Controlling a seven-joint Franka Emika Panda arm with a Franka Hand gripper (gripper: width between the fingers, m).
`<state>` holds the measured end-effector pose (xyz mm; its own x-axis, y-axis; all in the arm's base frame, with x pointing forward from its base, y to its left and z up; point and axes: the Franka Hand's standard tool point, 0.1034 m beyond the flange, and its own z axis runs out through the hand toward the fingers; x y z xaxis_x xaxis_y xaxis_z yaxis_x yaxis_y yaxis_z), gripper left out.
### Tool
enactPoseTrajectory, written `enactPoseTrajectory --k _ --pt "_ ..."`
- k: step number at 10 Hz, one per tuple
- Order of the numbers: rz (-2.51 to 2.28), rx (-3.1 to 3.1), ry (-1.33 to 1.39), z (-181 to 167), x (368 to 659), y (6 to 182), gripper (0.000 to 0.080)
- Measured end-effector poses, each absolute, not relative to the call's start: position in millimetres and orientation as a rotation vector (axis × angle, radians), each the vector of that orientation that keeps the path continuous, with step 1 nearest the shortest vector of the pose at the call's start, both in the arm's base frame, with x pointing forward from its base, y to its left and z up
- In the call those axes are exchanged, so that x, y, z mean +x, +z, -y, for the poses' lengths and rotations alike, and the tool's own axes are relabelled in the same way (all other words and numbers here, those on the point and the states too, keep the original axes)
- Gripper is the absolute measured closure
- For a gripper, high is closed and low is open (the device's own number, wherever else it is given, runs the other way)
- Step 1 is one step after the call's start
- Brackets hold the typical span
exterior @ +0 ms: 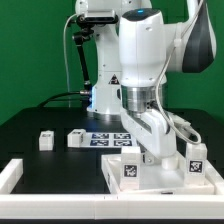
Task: Assemble square table
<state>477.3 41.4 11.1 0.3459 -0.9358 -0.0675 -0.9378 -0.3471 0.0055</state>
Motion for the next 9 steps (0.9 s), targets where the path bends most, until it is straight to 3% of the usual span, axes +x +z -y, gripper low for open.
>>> enactPoseTrajectory --k 1,5,7,9 --pt "-1.614 -2.657 0.049 -23.9 471.2 8.0 0.0722" --pt "-1.396 -2.78 0.043 -12.3 468.4 8.4 0.0722" --pt "-0.891 -2.977 0.007 22.1 476.3 9.4 0.0724" --pt "-0.552 -3.084 -0.117 25.6 490.7 12.2 0.0727"
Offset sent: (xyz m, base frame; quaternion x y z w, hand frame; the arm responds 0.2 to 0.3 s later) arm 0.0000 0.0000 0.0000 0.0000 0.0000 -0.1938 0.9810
